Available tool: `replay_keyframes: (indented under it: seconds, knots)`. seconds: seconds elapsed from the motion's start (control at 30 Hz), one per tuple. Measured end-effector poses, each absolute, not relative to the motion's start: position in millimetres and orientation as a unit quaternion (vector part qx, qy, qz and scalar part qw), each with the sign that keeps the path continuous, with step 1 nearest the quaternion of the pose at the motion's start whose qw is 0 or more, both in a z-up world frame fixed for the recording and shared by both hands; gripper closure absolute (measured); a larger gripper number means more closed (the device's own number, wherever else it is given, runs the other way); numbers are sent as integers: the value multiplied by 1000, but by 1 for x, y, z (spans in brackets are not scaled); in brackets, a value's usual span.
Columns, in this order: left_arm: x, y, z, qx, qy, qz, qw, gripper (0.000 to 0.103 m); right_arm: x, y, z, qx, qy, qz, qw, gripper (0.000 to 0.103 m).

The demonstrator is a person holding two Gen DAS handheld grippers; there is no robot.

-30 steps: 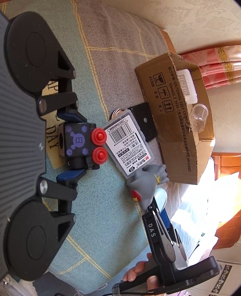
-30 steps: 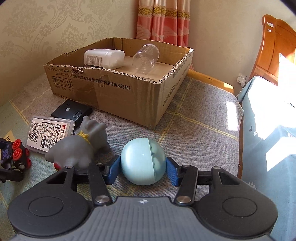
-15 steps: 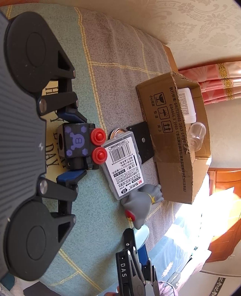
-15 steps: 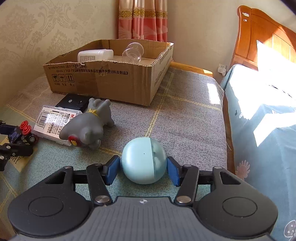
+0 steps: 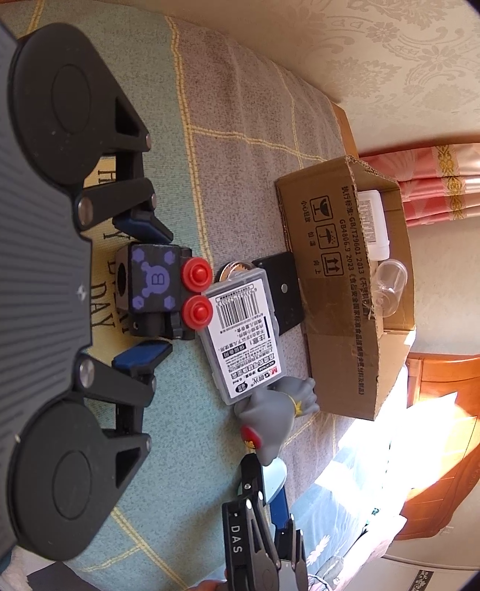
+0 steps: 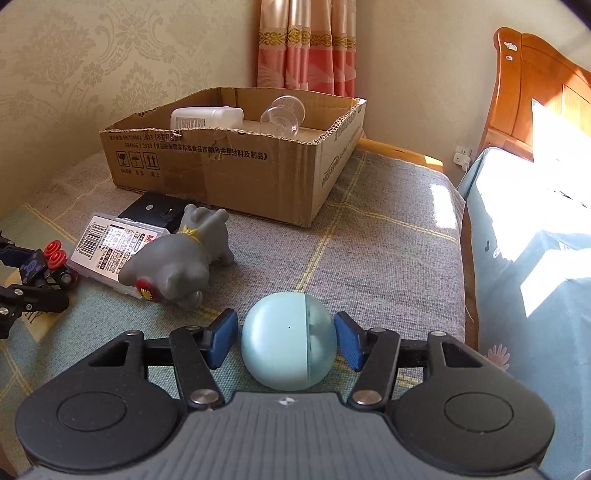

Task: Organize rigid objects
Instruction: 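Lift the purple block and pale blue case with both tools toward the box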

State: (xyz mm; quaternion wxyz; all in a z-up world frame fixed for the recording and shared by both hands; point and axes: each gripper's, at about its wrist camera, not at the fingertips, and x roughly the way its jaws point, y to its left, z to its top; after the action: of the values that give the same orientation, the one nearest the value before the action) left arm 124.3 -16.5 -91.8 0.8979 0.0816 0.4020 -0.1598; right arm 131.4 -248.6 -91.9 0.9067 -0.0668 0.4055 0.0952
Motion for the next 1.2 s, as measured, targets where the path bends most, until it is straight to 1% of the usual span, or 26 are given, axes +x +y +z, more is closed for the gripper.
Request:
replay_keyframes:
  seconds: [0.13, 0.2, 0.27, 0.6, 0.67, 0.73, 1.2]
  knots:
    - [125, -17, -92, 79, 401, -157, 899, 45, 128, -248, -92, -68, 403, 95, 908, 40]
    - [125, -18, -92, 78, 401, -157, 899, 47, 129, -248, -92, -68, 404, 94, 907, 42]
    - [124, -17, -92, 76, 401, -156, 900, 47, 129, -247, -91, -70, 405, 93, 907, 45]
    - [125, -18, -91, 69, 401, -152, 901, 48, 126, -246, -88, -67, 414, 82, 904, 45]
    - [125, -17, -90, 68, 401, -150, 901, 52, 126, -245, -87, -70, 417, 78, 903, 45]
    - [126, -17, -90, 66, 404, -151, 900, 53, 126, -243, -87, -71, 419, 75, 902, 45]
    - [125, -16, -77, 88, 407, -172, 893, 53, 123, -241, -75, -83, 438, 77, 892, 45]
